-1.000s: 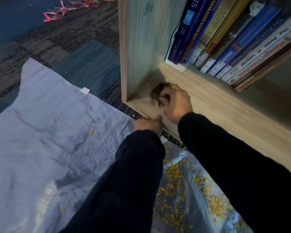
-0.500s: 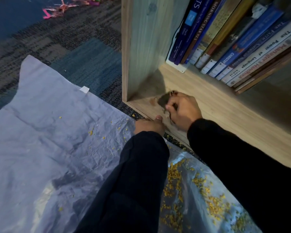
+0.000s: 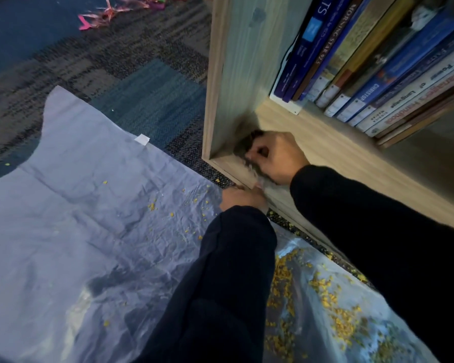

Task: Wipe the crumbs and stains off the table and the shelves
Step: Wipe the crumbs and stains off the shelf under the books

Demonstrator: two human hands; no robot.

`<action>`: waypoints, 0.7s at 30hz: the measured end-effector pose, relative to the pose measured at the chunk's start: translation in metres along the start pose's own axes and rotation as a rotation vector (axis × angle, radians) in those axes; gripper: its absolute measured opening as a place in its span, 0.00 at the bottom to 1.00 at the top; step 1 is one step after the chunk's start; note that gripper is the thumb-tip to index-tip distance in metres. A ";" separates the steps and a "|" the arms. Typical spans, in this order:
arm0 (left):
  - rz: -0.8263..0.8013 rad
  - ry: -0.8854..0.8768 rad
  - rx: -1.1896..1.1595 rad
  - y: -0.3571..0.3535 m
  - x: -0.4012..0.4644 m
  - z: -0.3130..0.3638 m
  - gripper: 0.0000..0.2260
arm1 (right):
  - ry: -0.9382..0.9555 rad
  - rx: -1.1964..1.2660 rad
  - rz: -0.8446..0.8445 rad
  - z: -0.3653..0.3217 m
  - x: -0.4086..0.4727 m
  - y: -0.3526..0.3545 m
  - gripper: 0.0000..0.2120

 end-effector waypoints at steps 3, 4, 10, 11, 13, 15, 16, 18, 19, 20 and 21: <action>-0.004 0.034 0.018 -0.002 -0.003 -0.002 0.22 | -0.135 -0.032 0.063 0.013 0.023 0.003 0.06; 0.013 0.024 0.025 0.000 -0.002 0.000 0.22 | -0.152 -0.035 0.072 0.012 0.023 0.003 0.07; -0.031 -0.065 0.190 0.002 -0.004 0.010 0.21 | 0.034 0.058 -0.148 0.007 -0.045 0.011 0.04; -0.030 -0.067 0.187 0.005 -0.005 0.011 0.22 | 0.026 0.080 -0.185 0.011 -0.053 0.014 0.04; -0.065 -0.088 0.243 0.005 -0.007 0.014 0.23 | -0.025 0.114 -0.155 0.023 -0.049 0.017 0.04; -0.091 -0.145 0.336 0.009 -0.014 0.016 0.22 | -0.109 0.126 -0.042 0.032 -0.035 0.016 0.05; -0.065 -0.181 0.379 0.015 -0.017 0.018 0.21 | -0.153 0.088 0.032 0.035 -0.029 0.013 0.03; 0.102 -0.311 0.444 0.030 -0.026 0.032 0.24 | -0.217 -0.009 0.128 0.036 -0.029 0.006 0.05; 0.216 -0.394 0.453 0.039 -0.030 0.043 0.24 | -0.216 -0.047 0.151 0.031 -0.034 0.002 0.08; 0.306 -0.506 0.442 0.044 -0.040 0.056 0.21 | -0.190 -0.053 0.173 0.025 -0.042 -0.001 0.11; 0.359 -0.665 0.414 0.042 -0.052 0.069 0.18 | -0.148 -0.031 0.177 0.019 -0.050 -0.005 0.13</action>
Point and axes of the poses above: each hand's wrist, its own x-axis towards the middle knuckle, its own y-axis out of the back of the hand, z = x × y, the point moved 8 cm from there along x, towards the middle knuckle, and after that the axes turned 8 degrees about y, right-handed, at the moved point
